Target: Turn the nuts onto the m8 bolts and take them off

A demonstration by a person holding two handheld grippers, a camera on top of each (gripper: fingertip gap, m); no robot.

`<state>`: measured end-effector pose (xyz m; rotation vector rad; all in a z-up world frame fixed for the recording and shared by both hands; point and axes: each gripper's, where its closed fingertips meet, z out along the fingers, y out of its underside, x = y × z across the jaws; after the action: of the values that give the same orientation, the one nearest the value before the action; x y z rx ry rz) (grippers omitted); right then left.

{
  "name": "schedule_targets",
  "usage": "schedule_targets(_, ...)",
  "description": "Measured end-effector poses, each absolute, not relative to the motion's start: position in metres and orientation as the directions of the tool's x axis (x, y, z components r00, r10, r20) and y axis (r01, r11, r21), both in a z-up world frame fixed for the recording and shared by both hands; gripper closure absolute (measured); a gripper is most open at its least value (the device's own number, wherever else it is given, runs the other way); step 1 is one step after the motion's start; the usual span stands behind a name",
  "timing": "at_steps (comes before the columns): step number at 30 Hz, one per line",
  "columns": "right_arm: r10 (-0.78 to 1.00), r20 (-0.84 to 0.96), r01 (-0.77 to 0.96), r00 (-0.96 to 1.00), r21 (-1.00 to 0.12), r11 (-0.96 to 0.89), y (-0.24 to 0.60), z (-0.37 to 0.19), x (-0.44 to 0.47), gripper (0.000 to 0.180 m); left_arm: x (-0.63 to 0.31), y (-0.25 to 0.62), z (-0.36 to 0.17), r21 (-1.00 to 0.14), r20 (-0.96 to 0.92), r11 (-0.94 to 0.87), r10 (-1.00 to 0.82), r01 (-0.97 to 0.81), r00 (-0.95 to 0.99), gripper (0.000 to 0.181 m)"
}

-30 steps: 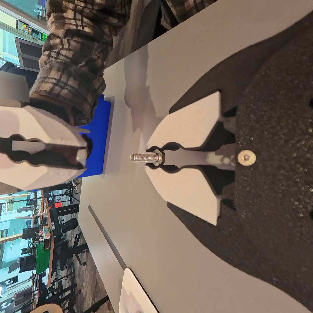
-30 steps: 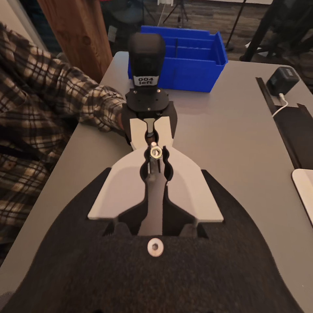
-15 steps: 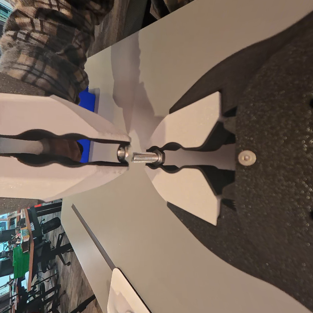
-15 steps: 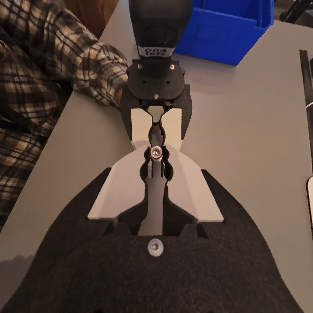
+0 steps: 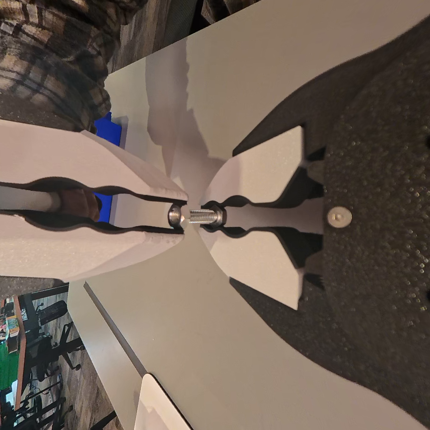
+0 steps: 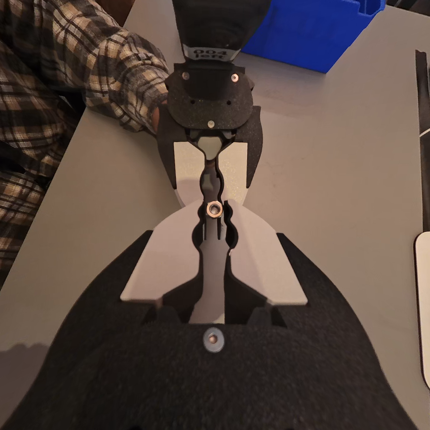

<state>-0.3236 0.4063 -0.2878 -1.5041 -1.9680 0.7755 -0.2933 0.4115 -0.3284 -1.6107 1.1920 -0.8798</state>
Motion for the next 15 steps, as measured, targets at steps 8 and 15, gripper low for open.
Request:
schedule_targets(8, 0.970, 0.068, 0.656, -0.234, -0.726, 0.209, 0.4057, -0.2888, -0.3254, 0.166, -0.2932, 0.4117, -0.3283, -0.946, 0.026, -0.112, -0.961, -0.303, 0.274, 0.169)
schedule_targets(15, 0.968, 0.067, 0.671, -0.243, -0.709, 0.218, 0.4023, -0.2911, -0.3274, 0.166, -0.2923, 0.4112, -0.3302, -0.943, 0.025, -0.113, -0.962, -0.314, 0.272, 0.169)
